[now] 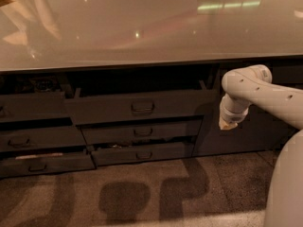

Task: Open top drawer

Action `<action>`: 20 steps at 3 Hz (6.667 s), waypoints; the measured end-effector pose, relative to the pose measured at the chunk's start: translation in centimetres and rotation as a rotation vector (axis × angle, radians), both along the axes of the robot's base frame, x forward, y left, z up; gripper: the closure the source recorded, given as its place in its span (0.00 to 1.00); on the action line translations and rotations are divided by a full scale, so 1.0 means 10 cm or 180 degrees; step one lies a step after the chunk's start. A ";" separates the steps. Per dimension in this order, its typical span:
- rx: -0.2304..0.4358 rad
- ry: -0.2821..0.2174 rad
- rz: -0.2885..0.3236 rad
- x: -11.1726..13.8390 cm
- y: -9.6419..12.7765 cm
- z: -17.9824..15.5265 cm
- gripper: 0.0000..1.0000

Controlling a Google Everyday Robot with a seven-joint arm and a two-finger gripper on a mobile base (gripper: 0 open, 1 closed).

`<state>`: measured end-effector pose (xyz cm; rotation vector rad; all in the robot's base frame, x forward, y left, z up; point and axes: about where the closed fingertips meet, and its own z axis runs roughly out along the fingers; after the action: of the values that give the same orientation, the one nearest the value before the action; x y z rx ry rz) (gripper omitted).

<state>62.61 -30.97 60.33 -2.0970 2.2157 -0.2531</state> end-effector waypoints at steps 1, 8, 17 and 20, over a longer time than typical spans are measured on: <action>0.0000 0.0000 0.0000 0.00 0.00 0.00 0.45; -0.0674 -0.0157 0.0860 -0.03 1.71 -0.02 0.00; 0.0152 -0.0976 0.1487 -0.86 1.90 0.97 0.00; 0.0349 -0.0851 0.0936 -0.05 1.49 1.29 0.00</action>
Offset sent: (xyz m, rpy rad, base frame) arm 0.0000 0.0000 0.0000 0.0000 0.0000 0.0000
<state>62.15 -16.08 73.24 -2.1490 1.7114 -0.3565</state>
